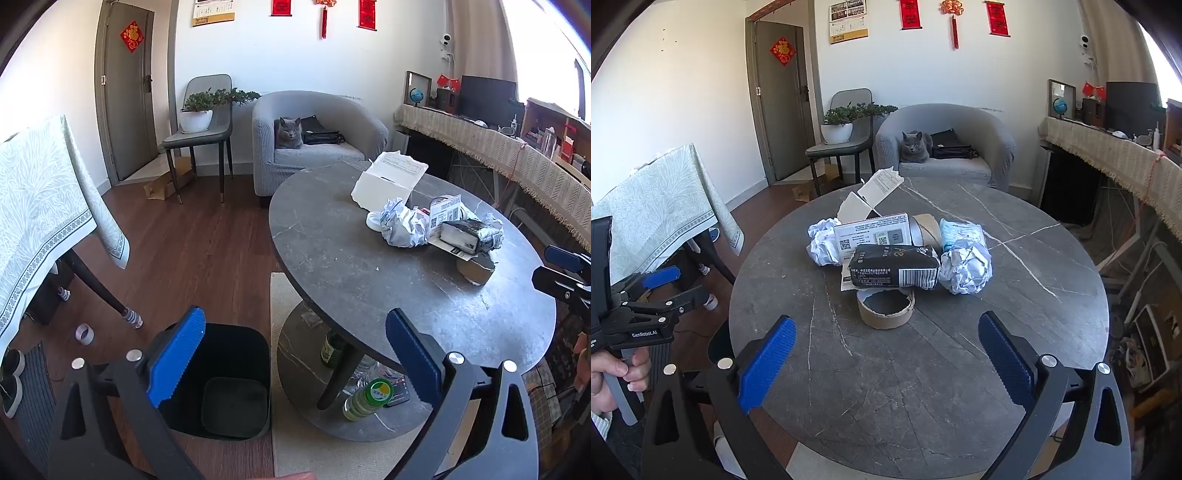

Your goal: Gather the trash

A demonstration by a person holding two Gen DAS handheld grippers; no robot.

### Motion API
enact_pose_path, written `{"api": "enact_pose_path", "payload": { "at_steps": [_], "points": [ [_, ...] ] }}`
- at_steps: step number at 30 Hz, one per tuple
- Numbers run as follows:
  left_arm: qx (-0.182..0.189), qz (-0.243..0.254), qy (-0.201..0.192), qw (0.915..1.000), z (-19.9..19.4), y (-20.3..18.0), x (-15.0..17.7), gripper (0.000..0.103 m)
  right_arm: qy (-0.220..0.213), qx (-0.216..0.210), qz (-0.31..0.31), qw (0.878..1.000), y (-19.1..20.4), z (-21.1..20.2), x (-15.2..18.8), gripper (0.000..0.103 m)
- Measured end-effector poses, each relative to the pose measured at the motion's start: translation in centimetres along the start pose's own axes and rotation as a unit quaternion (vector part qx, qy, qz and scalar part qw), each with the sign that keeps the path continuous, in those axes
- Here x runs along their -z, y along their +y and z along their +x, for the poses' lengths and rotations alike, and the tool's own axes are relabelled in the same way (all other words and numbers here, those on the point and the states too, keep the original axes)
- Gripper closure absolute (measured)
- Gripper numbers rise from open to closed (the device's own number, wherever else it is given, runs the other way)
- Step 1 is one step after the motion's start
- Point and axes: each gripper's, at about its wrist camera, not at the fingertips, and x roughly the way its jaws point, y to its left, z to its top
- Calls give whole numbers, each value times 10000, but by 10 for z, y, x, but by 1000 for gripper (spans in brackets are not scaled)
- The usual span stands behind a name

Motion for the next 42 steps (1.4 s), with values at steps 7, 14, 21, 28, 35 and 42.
{"api": "enact_pose_path", "payload": {
  "at_steps": [7,14,21,28,35,42],
  "points": [
    [-1,7,6,10000,1,0,0,3,1,0,1,10000,0,0,0,3],
    [-5,7,9,10000,0,0,0,3,4,-2,1,10000,0,-1,0,3],
    [-1,2,14,10000,1,0,0,3,1,5,1,10000,0,-1,0,3],
    [-5,11,18,10000,1,0,0,3,4,5,-3,10000,0,-1,-1,3],
    [-5,8,23,10000,1,0,0,3,4,2,-3,10000,0,-1,-1,3],
    [-3,8,22,10000,3,2,1,3,1,20,-21,10000,0,-1,0,3]
  ]
}}
